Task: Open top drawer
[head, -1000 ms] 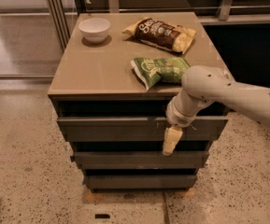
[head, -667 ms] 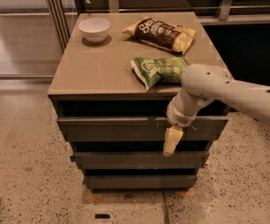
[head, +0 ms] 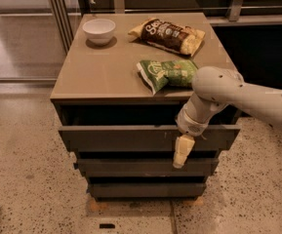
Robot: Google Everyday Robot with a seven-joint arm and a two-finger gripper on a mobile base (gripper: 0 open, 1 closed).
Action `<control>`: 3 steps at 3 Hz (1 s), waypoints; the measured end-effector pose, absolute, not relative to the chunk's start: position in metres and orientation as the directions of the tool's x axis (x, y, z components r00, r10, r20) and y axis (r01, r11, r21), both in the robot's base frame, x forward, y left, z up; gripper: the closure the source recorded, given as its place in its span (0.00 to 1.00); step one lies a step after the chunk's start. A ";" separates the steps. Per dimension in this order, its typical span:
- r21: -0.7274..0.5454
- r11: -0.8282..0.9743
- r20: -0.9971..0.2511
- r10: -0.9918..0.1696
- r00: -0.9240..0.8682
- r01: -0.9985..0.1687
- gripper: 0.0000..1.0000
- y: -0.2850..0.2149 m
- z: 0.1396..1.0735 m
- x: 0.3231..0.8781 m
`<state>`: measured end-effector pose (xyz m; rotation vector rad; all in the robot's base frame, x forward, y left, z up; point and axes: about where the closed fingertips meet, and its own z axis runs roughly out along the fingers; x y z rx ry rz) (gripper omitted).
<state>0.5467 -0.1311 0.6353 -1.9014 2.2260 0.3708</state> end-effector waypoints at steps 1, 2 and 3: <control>0.066 0.146 -0.303 -0.939 -0.159 -0.987 0.00 -0.131 0.638 0.547; 0.089 0.155 -0.308 -0.935 -0.175 -0.984 0.00 -0.134 0.645 0.521; 0.117 0.161 -0.321 -0.928 -0.191 -0.980 0.00 -0.134 0.652 0.492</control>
Offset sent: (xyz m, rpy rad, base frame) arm -0.0627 -0.0086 0.0239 0.0224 0.0510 -0.0287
